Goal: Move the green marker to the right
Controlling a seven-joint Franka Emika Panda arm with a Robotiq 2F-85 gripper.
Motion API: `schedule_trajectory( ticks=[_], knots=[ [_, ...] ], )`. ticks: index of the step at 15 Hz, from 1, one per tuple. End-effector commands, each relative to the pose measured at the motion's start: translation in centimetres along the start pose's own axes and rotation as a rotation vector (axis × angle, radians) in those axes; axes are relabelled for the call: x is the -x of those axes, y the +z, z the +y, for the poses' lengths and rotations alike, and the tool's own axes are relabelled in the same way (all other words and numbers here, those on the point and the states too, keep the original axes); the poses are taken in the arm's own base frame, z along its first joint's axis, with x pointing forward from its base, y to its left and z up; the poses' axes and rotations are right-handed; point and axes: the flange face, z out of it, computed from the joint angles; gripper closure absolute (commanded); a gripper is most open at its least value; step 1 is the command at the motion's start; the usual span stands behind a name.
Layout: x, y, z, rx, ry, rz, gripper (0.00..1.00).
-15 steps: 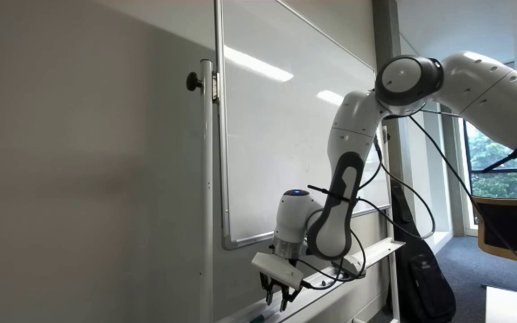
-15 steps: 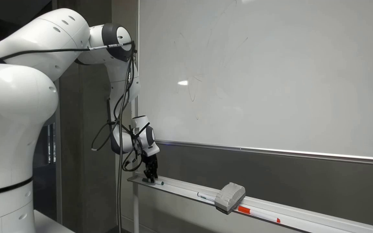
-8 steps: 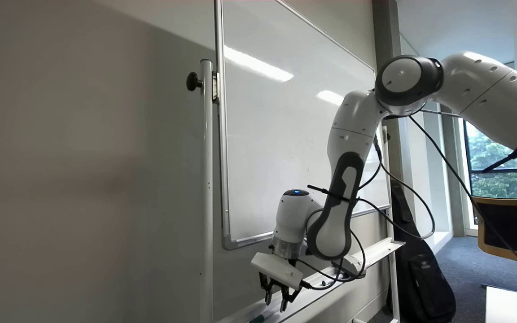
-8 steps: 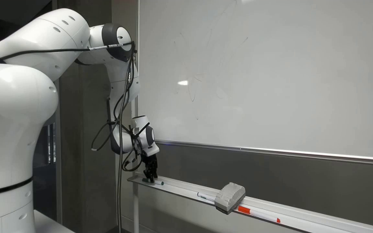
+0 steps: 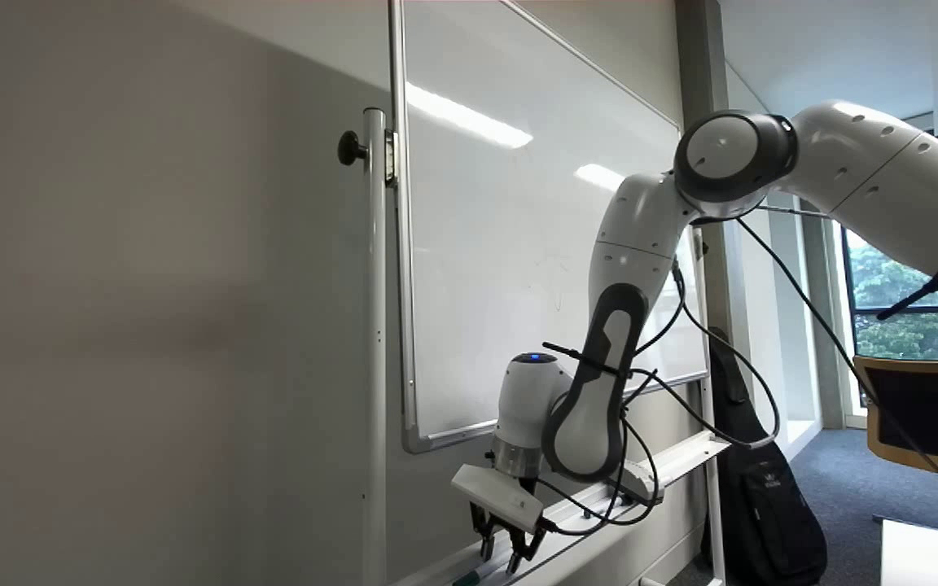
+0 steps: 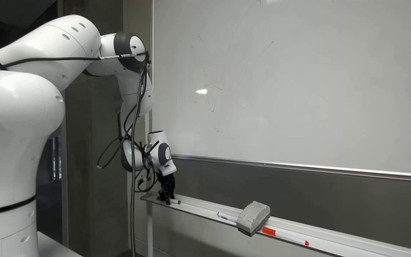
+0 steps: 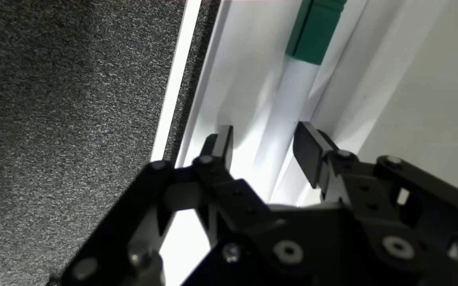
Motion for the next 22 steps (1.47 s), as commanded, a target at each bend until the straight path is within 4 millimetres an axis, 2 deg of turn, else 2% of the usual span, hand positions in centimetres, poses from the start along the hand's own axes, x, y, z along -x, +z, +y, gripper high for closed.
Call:
schedule_trajectory(
  ticks=[1, 3, 5, 6, 7, 9, 15, 22],
  knots=[
    [0.0, 1.1, -0.6, -0.014, 0.031, -0.009, 0.46],
    [0.0, 1.2, -0.5, -0.01, 0.045, -0.017, 0.48],
    [0.1, 1.3, -0.6, -0.009, 0.055, -0.022, 0.55],
    [0.0, 1.3, -0.6, -0.01, 0.059, -0.024, 0.64],
    [-0.1, 1.2, -0.8, -0.013, 0.064, -0.026, 0.81],
    [-0.2, 1.1, -1.2, -0.022, 0.071, -0.029, 0.95],
    [-0.3, 0.4, -1.1, -0.027, 0.083, -0.037, 0.94],
    [0.1, -1.6, -0.8, 0.003, 0.058, -0.054, 0.94]
  ],
)
